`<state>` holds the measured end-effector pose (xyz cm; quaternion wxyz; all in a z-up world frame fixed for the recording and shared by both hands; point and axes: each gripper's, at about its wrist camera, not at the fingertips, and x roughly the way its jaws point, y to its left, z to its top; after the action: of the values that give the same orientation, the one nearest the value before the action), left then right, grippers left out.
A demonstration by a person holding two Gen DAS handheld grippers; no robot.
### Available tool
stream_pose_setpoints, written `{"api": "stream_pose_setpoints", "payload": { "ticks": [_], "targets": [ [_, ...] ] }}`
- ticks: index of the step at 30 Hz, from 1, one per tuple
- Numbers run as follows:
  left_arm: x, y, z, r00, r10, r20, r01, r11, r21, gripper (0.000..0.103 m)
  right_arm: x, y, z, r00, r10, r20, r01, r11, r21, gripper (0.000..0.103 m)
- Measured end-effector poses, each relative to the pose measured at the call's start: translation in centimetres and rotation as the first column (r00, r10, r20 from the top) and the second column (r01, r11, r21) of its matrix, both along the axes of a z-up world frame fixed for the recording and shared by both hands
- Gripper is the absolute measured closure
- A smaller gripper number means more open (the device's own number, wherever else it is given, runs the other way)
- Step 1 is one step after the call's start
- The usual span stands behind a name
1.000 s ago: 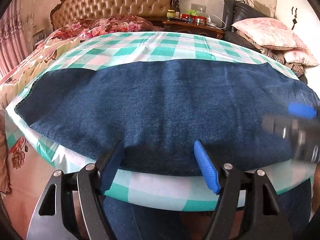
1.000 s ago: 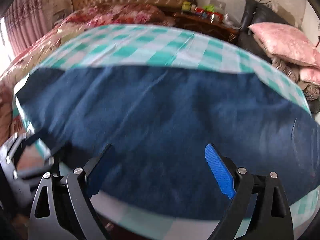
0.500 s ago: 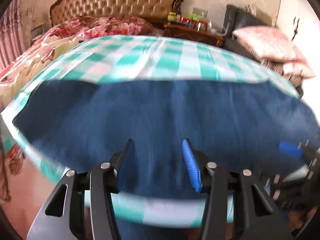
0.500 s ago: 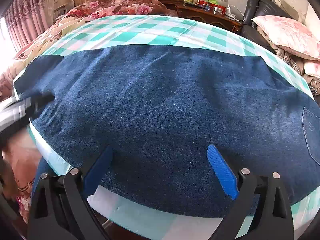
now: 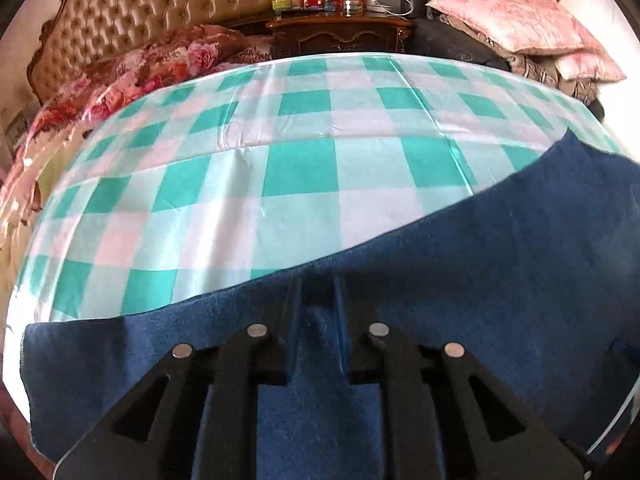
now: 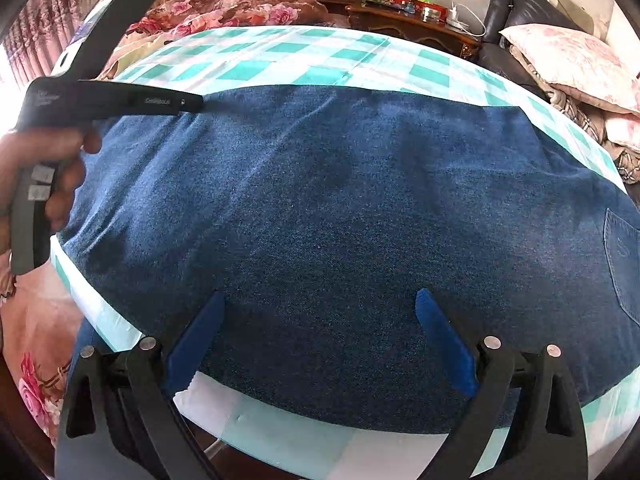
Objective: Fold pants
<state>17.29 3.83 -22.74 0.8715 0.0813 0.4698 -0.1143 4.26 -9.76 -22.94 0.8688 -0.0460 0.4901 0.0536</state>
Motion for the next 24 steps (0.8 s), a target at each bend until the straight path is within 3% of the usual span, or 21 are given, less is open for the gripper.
{"api": "stream_pose_setpoints", "payload": {
  "ticks": [2, 6, 8, 9, 12, 15, 17, 18, 19, 20, 21, 24],
  "targets": [
    [-0.7, 0.4, 1.0, 1.0, -0.007, 0.028, 0.009, 0.998, -0.058, 0.083, 0.1, -0.1, 0.1, 1.0, 0.003, -0.005, -0.003, 1.0, 0.002, 0.01],
    [0.1, 0.6, 0.1, 1.0, -0.017, -0.002, 0.017, 0.999, -0.045, 0.083, 0.1, 0.0, 0.2, 1.0, 0.002, -0.002, -0.002, 1.0, 0.003, 0.013],
    [0.9, 1.4, 0.2, 1.0, 0.023, 0.002, -0.023, 0.999, -0.026, 0.085, 0.3, -0.3, 0.9, 1.0, -0.012, 0.007, 0.012, 1.0, 0.012, 0.037],
    [1.2, 2.1, 0.5, 0.998, 0.067, 0.013, -0.066, 0.998, -0.021, 0.085, 0.5, -0.5, 1.4, 1.0, -0.018, 0.01, 0.018, 0.999, 0.027, 0.039],
    [-0.4, 5.2, 3.1, 0.991, 0.125, 0.055, -0.11, 0.969, -0.22, 0.079, 2.3, -1.3, 3.1, 0.999, -0.021, 0.033, 0.019, 0.999, 0.046, 0.047],
    [-4.7, 8.8, 5.1, 0.973, 0.213, 0.093, -0.173, 0.93, -0.324, 0.078, 5.5, -1.7, 4.2, 0.999, 0.002, 0.054, -0.005, 0.999, 0.049, 0.047],
    [-8.7, 11.3, 5.0, 0.957, 0.276, 0.086, -0.219, 0.886, -0.409, 0.078, 7.9, -0.8, 4.7, 0.996, 0.068, 0.064, -0.07, 0.997, 0.038, 0.041],
    [-10.4, 12.3, 4.6, 0.95, 0.305, 0.068, -0.245, 0.863, -0.441, 0.078, 8.9, 0.0, 5.0, 0.991, 0.106, 0.08, -0.108, 0.994, 0.02, 0.035],
    [-12.8, 13.6, 3.7, 0.934, 0.356, 0.035, -0.297, 0.826, -0.48, 0.078, 9.8, 0.9, 5.3, 0.985, 0.143, 0.099, -0.144, 0.99, 0.0, 0.022],
    [-14.2, 14.2, 3.2, 0.924, 0.383, 0.016, -0.324, 0.802, -0.503, 0.078, 10.7, 2.1, 5.6, 0.973, 0.2, 0.115, -0.199, 0.98, -0.024, 0.02],
    [-16.3, 15.0, 2.1, 0.912, 0.409, -0.031, -0.358, 0.756, -0.549, 0.078, 11.5, 3.4, 5.5, 0.958, 0.264, 0.112, -0.261, 0.964, -0.039, 0.02],
    [-19.7, 15.2, 0.2, 0.918, 0.379, -0.117, -0.368, 0.701, -0.611, 0.08, 14.3, 6.4, 4.3, 0.914, 0.403, 0.042, -0.398, 0.913, -0.092, 0.026]
  ]
}}
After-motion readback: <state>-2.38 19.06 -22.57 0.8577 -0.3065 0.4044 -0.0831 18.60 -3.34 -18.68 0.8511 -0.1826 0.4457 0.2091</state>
